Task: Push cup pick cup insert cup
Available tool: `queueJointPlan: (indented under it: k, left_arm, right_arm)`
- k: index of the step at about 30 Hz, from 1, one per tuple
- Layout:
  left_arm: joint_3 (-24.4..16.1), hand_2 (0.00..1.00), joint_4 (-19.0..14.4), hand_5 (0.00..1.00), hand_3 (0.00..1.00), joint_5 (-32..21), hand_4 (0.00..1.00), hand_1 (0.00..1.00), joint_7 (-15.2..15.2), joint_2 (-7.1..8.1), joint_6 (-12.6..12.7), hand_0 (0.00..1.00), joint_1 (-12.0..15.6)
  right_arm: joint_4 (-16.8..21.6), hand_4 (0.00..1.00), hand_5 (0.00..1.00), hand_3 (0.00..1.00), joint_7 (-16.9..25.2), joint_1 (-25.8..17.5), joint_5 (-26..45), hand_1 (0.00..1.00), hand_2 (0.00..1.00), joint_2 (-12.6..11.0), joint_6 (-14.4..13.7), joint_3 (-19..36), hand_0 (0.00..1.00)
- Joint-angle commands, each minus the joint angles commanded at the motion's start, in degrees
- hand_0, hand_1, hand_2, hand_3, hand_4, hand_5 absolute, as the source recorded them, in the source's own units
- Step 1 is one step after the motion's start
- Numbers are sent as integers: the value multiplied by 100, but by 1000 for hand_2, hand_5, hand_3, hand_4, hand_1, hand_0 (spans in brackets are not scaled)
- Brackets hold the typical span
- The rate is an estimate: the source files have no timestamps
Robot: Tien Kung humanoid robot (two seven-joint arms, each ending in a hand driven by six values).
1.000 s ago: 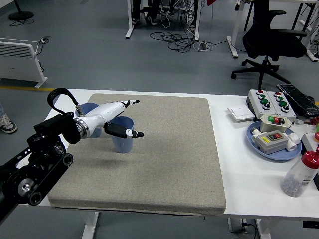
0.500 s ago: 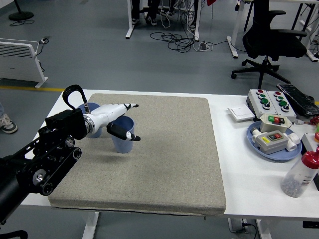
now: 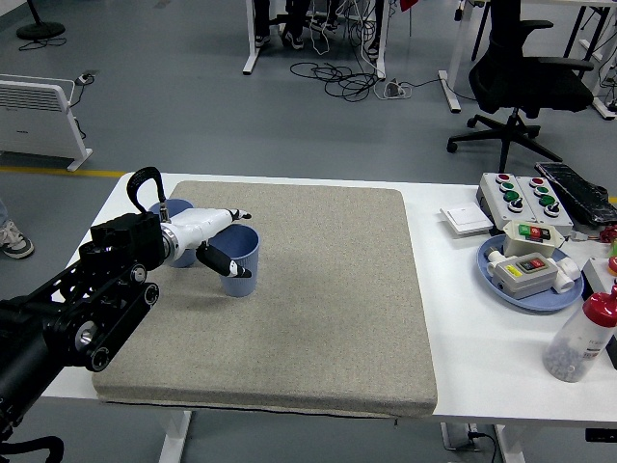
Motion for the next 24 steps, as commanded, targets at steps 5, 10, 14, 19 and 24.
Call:
queueJointPlan:
  k: [5,10,14,19,24]
  left_arm:
    - [31,803,-10,289,821,-22,760,720,-92,4,154,497,0]
    - [19,803,27,289,821,31,760,720,-144,5,192,497,-2]
    - [20,753,61,271,676,54,724,668,-126,16,115,427,22]
    - [46,696,27,258,623,38,707,616,-137,29,71,372,48]
    - [79,604,-50,237,596,26,684,567,-153,55,60,334,70]
  right_arm:
    - [0,94,543,582,0,-1,0,656,660,2,-1,3,724]
    - [0,94,543,582,0,0,-6,656,660,2,1,6,724]
    - [0,94,543,581,0,0,-6,656,660,3,1,8,724]
    - [0,94,543,581,1,-2,-10,656,660,4,1,15,724]
    - [0,95,542,581,1,-2,-15,657,660,5,2,21,724]
